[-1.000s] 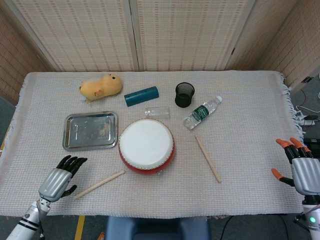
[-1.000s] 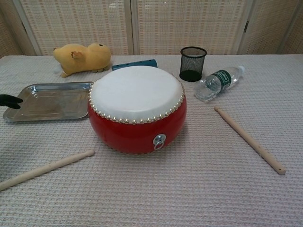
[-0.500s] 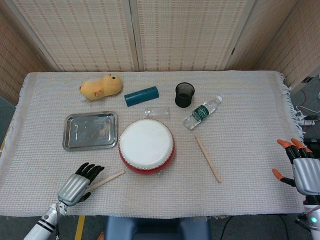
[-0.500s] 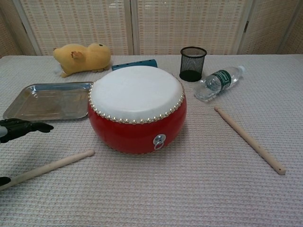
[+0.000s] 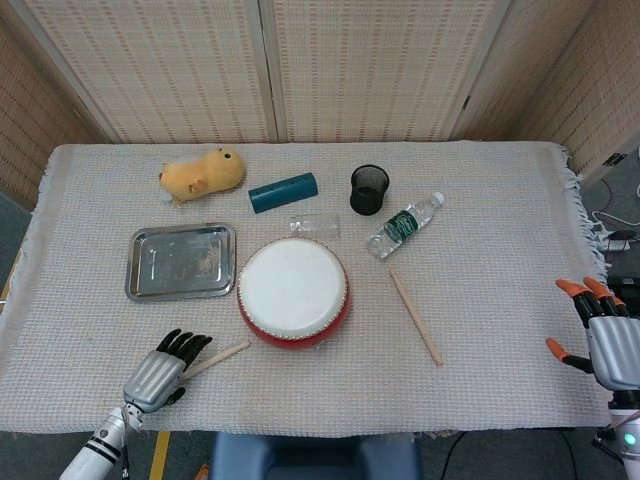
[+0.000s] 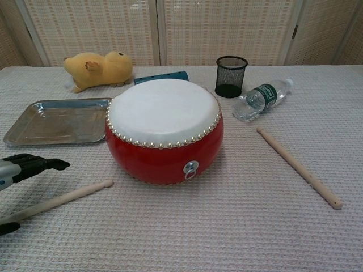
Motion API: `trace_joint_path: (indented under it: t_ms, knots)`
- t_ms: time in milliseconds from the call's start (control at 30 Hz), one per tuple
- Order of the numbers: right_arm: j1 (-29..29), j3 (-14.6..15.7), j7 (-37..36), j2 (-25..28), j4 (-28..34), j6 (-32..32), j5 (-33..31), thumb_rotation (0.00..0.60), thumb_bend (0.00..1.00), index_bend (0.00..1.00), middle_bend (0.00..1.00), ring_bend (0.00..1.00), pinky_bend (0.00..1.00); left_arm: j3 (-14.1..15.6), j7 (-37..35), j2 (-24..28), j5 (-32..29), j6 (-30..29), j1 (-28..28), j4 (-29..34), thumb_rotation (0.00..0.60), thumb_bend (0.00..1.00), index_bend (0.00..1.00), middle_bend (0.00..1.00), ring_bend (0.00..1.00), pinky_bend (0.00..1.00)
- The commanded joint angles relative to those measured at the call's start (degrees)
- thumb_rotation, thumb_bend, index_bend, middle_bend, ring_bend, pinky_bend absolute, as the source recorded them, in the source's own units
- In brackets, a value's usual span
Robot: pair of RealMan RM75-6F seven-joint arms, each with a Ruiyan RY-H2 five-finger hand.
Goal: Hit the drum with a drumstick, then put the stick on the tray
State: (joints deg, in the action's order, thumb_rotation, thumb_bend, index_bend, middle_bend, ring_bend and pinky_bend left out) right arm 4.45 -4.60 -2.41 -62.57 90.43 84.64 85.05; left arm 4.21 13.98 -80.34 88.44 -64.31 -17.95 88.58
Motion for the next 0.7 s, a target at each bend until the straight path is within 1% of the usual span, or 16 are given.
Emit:
trace_joint_path:
  t_ms: [33,233,400,600,700]
  knots:
    - [0.0,0.0,-0.1,0.0,-0.1,0.0,0.0,0.6,0.18,0.17,0.21,0.08,0.23,0.0,0.5,-0.1,-0.9,0.1,0.1,-0.5,0.6,0.22,0.05,0.08,0.07,0.04]
    - [-0.1,0.1,-0.4,-0.3,-0.3,0.0,-0.1,0.6,0.18,0.17,0.21,0.08,0.23,-1.0,3.4,-0.3,-2.9,-0.7,0.5,-2.7,0.6,0.22,0.05,0.08,0.07,0.04]
    - [-0.2,0.1,-0.5,-0.4,-0.4,0.1,-0.1,0.6,0.18,0.17,0.21,0.08,0.23,-1.6,3.8,0.1,-4.4,-0.8,0.4,-3.8,0.6,0.22,0.06,0.08,0.07,0.04]
    - [-0.2,0.2,-0.3,-0.4,-0.3,0.0,-0.1,0.6,0.18,0.17,0.21,0.08,0.23,-3.2,4.8,0.5,-6.3,-1.8,0.5,-6.0,0.6,0.22,0.07,0.08,0.07,0.04]
    - [-0.1,0.1,-0.3,-0.4,-0.2,-0.1,-0.2,0.6,0.18,0.17,0.21,0.08,0.23,-4.8,5.3,0.4,-8.4,-2.4,0.5,-7.5,0.6,0.22,0.08,0.09,0.07,0.04]
